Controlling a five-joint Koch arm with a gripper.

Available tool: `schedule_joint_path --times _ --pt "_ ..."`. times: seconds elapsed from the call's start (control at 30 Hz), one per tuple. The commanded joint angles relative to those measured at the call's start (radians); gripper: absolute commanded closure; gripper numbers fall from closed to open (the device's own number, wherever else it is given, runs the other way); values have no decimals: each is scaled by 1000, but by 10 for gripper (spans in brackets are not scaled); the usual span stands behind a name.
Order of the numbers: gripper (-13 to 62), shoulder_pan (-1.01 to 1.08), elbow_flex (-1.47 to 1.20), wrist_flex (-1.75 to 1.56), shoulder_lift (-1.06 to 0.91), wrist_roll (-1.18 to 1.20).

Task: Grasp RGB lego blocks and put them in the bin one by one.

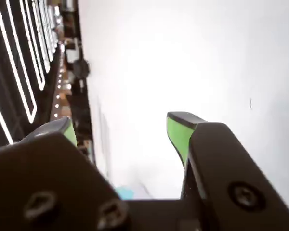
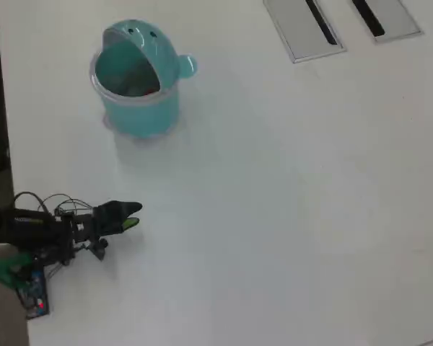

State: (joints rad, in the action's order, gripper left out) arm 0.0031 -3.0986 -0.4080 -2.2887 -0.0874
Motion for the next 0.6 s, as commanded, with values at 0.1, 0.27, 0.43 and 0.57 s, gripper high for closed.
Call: schedule_joint_path --times 0.1,0.27,0.43,0.57 --pt "139 -3 -72 66 -61 -3" --pt "143 5 -72 141 -58 -2" --pt "148 41 -72 160 -57 23" --pt "148 35 -72 169 -57 23"
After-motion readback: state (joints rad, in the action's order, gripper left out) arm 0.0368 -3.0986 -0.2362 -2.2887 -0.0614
